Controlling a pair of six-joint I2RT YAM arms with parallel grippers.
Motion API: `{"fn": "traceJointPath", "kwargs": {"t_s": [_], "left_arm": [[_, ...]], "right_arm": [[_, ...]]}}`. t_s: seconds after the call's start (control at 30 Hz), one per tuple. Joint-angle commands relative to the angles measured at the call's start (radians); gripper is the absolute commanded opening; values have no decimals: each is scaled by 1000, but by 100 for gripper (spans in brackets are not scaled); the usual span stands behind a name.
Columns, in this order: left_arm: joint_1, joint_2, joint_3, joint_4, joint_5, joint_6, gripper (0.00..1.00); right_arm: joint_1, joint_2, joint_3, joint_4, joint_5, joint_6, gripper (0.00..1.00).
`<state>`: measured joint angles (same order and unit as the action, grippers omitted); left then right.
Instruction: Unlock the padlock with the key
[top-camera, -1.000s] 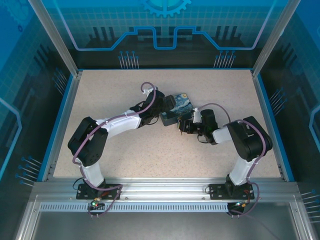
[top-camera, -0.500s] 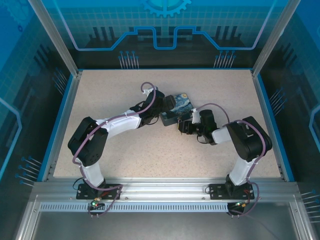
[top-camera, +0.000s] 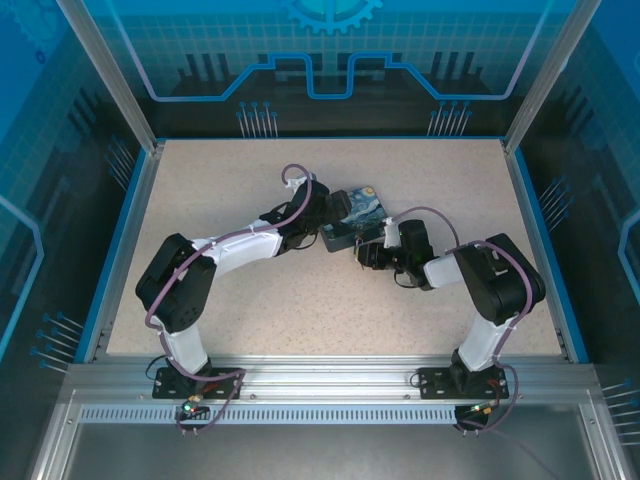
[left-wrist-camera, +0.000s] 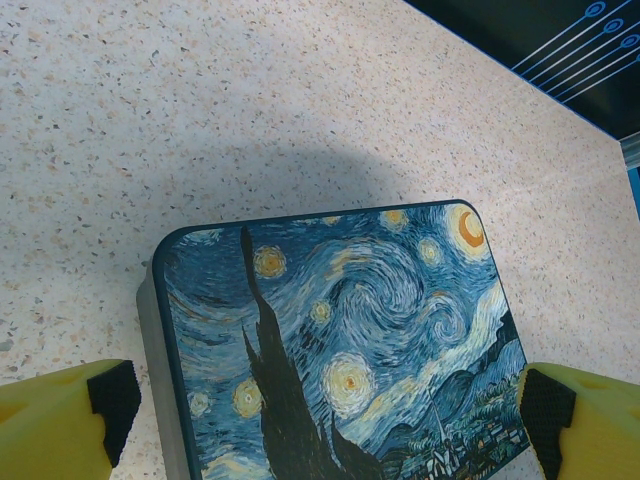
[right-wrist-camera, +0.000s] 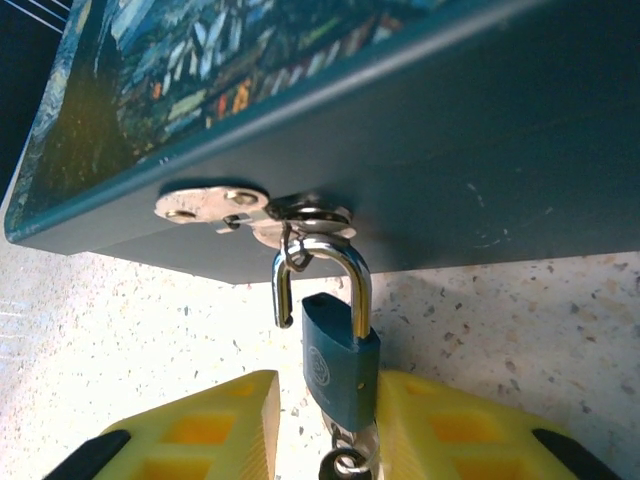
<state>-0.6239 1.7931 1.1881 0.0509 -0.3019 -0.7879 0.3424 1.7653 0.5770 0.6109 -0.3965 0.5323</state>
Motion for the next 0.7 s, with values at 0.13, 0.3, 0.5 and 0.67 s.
{"fn": "traceJointPath", "kwargs": {"t_s": [0.13,0.3,0.5,0.67], "left_arm": [[3,24,11,23,0,-22,99],[4,31,21,22,6,-23,99],[4,32,19,20,5,-22,99],[4,31,18,20,4,-23,99]], "right_arm": [[15,-8,-11,-30,13,-15,28],[14,-7,-11,-31,16,-15,26],[11,-3,-9,-29,17,-13,25],[10,0,-9,-25,17,-7,22]]}}
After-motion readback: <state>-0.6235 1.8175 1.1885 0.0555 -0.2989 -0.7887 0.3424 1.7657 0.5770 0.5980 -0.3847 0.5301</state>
